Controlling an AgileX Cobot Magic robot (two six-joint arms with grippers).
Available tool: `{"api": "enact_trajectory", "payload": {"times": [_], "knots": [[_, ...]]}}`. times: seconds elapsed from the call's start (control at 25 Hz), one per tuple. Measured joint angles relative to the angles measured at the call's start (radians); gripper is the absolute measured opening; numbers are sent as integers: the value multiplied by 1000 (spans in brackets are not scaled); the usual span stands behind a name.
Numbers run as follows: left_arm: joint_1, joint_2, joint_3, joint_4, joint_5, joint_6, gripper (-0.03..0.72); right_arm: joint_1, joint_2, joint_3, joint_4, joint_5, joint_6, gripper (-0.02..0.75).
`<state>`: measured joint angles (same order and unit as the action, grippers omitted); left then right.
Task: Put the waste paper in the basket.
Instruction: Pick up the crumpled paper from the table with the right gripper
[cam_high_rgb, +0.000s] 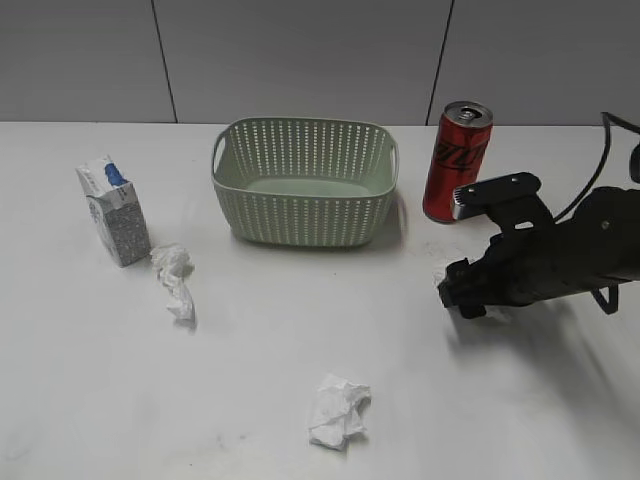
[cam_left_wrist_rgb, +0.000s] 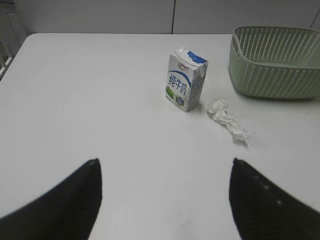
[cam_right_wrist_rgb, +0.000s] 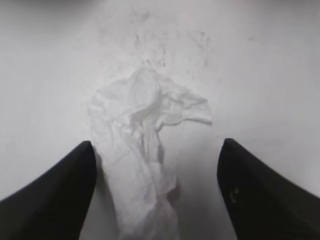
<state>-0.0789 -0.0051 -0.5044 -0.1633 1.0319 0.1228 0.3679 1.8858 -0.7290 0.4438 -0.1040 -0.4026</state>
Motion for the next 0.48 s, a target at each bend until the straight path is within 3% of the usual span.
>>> {"api": "enact_trajectory", "payload": {"times": [0.12,0.2,0.48], "knots": [[0,0,0,0,0,0,588,1,0,-1,0,0,2,542],[0,0,0,0,0,0,588,1,0,-1,0,1,2,472],[0,0,0,0,0,0,588,2,-1,-9,0,71,6,59]]}}
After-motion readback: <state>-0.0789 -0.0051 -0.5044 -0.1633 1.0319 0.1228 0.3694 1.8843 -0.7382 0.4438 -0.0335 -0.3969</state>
